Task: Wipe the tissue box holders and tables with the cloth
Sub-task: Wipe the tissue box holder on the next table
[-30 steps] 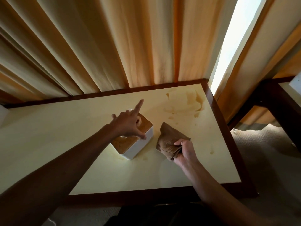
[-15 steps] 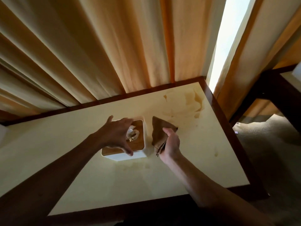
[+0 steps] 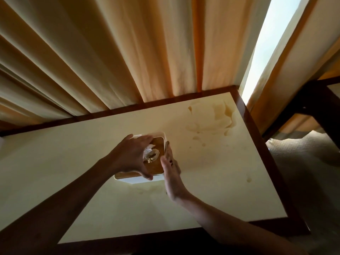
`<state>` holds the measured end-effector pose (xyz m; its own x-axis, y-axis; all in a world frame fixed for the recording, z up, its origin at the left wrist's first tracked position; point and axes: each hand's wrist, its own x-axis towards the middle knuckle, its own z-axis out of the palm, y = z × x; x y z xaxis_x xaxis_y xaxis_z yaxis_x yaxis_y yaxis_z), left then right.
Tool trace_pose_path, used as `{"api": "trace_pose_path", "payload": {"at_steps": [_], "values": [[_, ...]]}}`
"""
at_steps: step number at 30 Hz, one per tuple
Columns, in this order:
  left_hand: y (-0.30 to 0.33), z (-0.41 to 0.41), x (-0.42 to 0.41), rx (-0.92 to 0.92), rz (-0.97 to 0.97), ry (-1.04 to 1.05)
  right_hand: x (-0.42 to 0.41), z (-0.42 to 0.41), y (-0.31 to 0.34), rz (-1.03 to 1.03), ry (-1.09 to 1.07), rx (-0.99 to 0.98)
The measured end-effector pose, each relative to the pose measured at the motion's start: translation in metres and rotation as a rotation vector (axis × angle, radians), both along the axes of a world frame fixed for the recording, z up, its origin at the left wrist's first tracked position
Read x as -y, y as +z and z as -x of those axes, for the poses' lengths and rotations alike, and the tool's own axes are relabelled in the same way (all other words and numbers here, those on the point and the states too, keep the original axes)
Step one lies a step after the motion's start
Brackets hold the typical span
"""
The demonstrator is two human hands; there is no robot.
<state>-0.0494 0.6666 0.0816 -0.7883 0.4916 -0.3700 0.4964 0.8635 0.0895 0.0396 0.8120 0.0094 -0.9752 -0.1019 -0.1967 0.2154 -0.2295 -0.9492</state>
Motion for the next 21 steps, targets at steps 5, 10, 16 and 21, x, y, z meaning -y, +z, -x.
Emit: {"api": "trace_pose_path", "payload": {"at_steps": [5, 10, 16, 21], "values": [[0.003, -0.002, -0.001, 0.008, -0.062, -0.009, 0.001, 0.052, 0.007, -0.011, -0.056, -0.068], [0.004, -0.002, -0.004, -0.004, 0.056, -0.014, 0.002, 0.027, -0.023, -0.104, 0.007, 0.078], [0.005, 0.0, -0.005, 0.009, -0.006, -0.013, 0.004, 0.014, 0.007, -0.072, -0.042, -0.063], [0.003, -0.005, -0.006, 0.002, -0.035, 0.015, -0.002, 0.061, 0.001, 0.019, -0.066, 0.032]]}}
